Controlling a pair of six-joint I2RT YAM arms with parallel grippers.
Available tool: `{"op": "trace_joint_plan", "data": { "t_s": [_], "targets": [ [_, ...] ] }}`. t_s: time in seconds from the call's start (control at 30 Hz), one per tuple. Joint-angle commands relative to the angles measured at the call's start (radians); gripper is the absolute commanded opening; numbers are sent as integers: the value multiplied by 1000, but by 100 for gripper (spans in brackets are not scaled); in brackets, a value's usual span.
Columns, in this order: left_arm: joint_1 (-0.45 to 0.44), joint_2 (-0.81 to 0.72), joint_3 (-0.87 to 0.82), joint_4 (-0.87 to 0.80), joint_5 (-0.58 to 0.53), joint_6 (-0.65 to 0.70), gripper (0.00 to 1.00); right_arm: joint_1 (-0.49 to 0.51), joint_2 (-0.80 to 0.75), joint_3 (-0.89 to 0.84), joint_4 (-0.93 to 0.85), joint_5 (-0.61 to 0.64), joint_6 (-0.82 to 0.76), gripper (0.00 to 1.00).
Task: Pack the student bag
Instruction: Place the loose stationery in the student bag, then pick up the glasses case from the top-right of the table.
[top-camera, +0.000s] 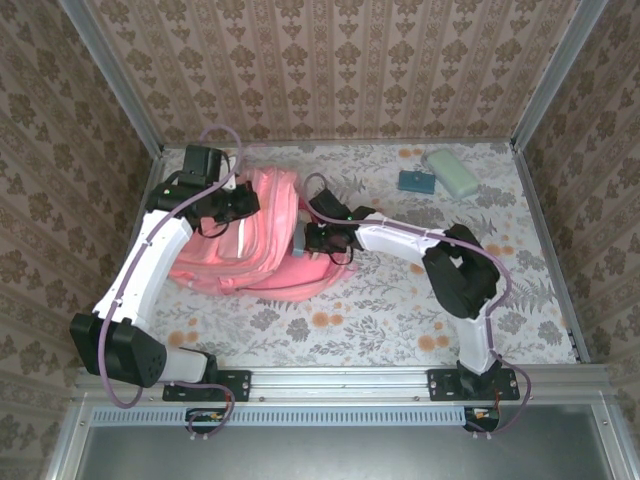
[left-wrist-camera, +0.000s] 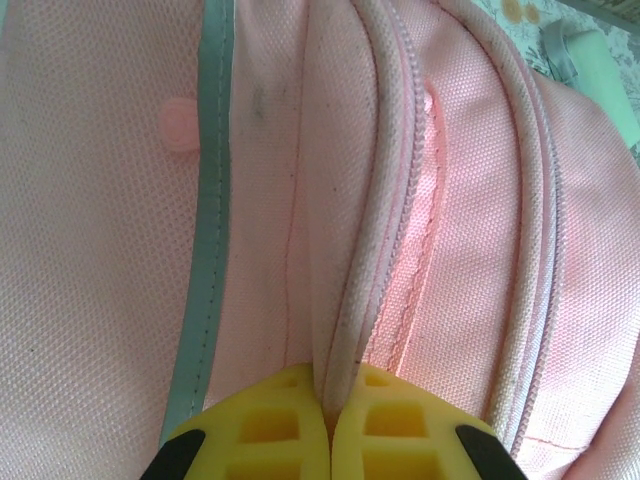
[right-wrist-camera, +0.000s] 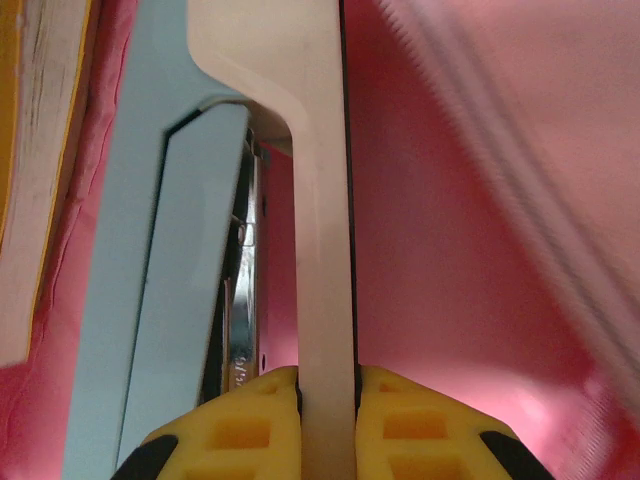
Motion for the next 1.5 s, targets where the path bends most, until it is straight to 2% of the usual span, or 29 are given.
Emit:
{"op": "trace_joint_plan", "data": {
  "t_s": [0.0, 0.03, 0.2, 0.3, 0.43, 0.6, 0.87, 0.97, 1.13, 1.47],
  "targets": [
    [-4, -42, -4, 92, 19, -25, 0, 14, 51, 83, 28, 17, 66, 9],
    [-5, -45, -6, 93, 16, -23, 0, 15, 68, 103, 19, 12, 60, 19],
    [-5, -52, -18, 84, 9, -17, 0, 21, 49, 116, -7, 14, 27, 42],
    [-5, -52, -29, 91, 11, -14, 0, 18, -14, 73, -3, 42, -3, 50],
    [-5, -47, -36, 96, 15, -8, 0, -2, -116, 14, -21, 71, -47, 52],
    [-5, -45, -48, 105, 21, -4, 0, -41, -247, -72, -51, 145, -118, 63],
    [-10, -35, -46, 106, 37, 4, 0, -210, -383, -180, -93, 275, -211, 99],
    [-11, -32, -45, 104, 38, 7, 0, -287, -413, -209, -76, 306, -246, 100],
    [-12, -25, -43, 106, 42, 7, 0, -467, -402, -226, -25, 271, -257, 100],
    [-19, -10, -37, 111, 44, -1, 0, -722, -166, -13, -5, 174, -270, 99]
  ]
}}
